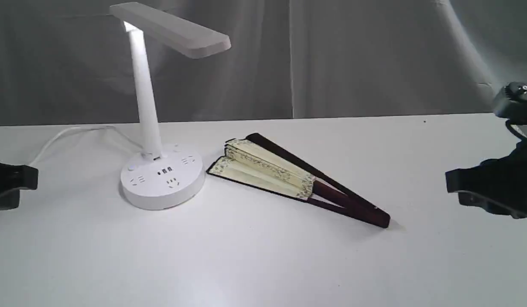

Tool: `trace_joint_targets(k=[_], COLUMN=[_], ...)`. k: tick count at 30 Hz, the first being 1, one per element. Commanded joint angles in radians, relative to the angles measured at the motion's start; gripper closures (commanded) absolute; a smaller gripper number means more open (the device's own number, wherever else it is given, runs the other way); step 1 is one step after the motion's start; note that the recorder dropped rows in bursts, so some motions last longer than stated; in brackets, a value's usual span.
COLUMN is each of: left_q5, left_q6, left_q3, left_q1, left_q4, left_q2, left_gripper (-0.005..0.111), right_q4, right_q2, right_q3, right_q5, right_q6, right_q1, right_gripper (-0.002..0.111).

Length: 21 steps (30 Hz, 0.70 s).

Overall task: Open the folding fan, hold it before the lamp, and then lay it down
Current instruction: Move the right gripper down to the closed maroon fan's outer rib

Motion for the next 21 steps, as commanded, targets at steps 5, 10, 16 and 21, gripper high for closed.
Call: trace_joint_targets(k=[5,10,16,21], left_q5=[-0.028,-0.054,-0.042,-0.049], left_q6=[0.032,0.033,0.033,0.052], left_q3=[-0.007,-0.009,-0.058,-0.064], left_q1=[-0.114,-0.171,-0.17,-0.17], left_q4=[0.019,0.033,0.022,-0.095], left_q2=[0.088,0.134,0.158,0.178], left_gripper=[0.095,0.094,0.085,0.08], right_q4=[0.118,0.142,0.144,0.169], right_q2=[0.038,0.123,0.246,0.36], right_q3=[-0.073,-0.217,-0.379,-0.5], right_q5=[0.027,0.101,0.175,0.218], right_q6=[-0.094,-0.092,-0.092,-0.101], right_q1=[0.0,0.0,0.0,0.011], right_gripper=[0.064,0.061,0.061,0.061])
